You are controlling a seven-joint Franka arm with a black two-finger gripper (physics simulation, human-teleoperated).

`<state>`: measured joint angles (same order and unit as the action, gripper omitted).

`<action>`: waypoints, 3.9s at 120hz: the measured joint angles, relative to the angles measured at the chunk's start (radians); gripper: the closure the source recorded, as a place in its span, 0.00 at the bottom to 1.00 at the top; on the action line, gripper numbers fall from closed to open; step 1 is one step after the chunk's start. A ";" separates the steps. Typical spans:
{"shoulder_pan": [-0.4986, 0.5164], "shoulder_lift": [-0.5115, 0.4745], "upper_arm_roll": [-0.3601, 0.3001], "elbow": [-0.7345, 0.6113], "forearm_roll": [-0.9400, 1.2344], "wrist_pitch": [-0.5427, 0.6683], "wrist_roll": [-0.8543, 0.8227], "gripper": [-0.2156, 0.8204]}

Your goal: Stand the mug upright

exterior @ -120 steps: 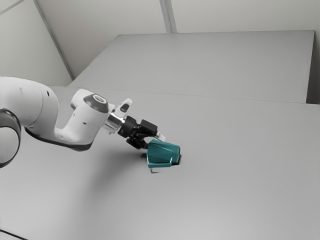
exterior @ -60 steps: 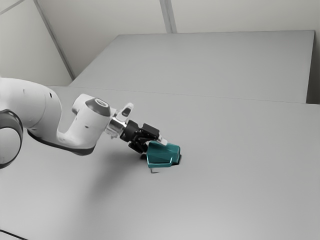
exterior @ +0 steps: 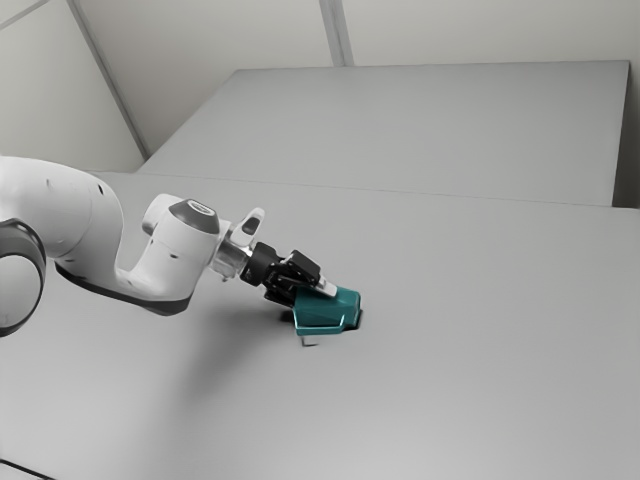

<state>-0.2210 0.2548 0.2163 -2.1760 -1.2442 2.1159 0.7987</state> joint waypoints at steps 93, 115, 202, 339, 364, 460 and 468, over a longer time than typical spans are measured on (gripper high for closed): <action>-0.007 -0.067 -0.001 0.009 -0.013 -0.007 0.003 0.94; -0.013 -0.146 -0.001 0.005 0.005 -0.001 -0.001 0.95; 0.093 -0.282 -0.029 0.011 1.058 0.095 -0.311 0.96; 0.081 -0.168 -0.116 0.014 1.362 0.157 -0.609 0.96; 0.073 -0.151 -0.116 0.014 1.362 0.174 -0.633 0.96; 0.077 -0.142 -0.117 0.014 1.350 0.182 -0.652 0.61; 0.077 -0.143 -0.117 0.016 1.350 0.182 -0.652 0.58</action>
<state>-0.1444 0.1114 0.0997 -2.1601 0.1059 2.2978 0.1465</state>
